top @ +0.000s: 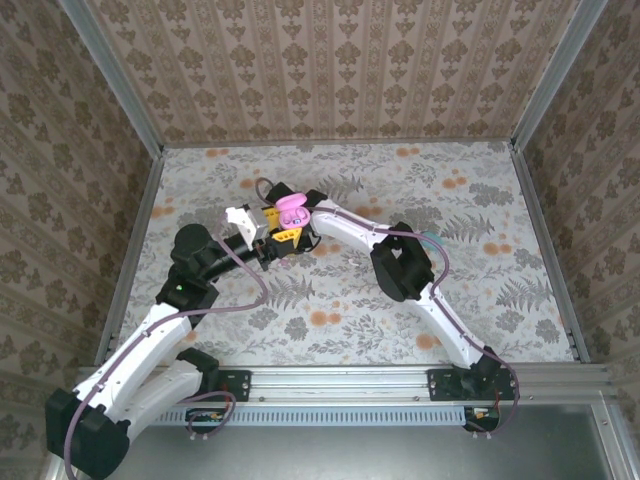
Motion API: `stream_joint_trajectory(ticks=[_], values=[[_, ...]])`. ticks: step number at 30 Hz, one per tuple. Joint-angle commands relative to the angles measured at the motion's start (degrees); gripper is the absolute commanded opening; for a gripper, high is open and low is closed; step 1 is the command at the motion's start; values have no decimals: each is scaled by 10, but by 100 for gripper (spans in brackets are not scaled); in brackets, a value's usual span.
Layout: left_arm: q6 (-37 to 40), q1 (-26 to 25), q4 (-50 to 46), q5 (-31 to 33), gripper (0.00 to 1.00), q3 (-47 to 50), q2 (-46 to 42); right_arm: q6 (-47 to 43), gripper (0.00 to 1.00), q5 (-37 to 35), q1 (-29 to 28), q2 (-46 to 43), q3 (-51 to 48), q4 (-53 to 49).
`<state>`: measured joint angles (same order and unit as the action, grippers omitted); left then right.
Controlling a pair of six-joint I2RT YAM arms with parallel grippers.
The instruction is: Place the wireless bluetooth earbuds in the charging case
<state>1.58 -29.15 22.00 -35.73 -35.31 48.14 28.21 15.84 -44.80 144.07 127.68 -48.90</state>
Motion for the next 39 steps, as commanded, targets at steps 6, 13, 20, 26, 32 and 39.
stream_joint_trajectory(ticks=[6,13,20,26,32,39], values=[[5,2,4,-3,41,-12,-9,-41,28,-49,-11,24,14,-68],[2,1,6,-2,41,-12,-8,-60,24,-36,-15,10,-4,-78],[5,1,6,-5,41,-17,0,-80,23,-25,-21,-103,-178,-38],[1,-2,16,-7,41,-20,14,-47,23,-9,-20,-199,-319,1],[3,-6,16,-6,41,-24,18,1,26,3,-18,-309,-483,121],[6,-9,17,11,41,-19,1,-40,27,78,6,-296,-484,258]])
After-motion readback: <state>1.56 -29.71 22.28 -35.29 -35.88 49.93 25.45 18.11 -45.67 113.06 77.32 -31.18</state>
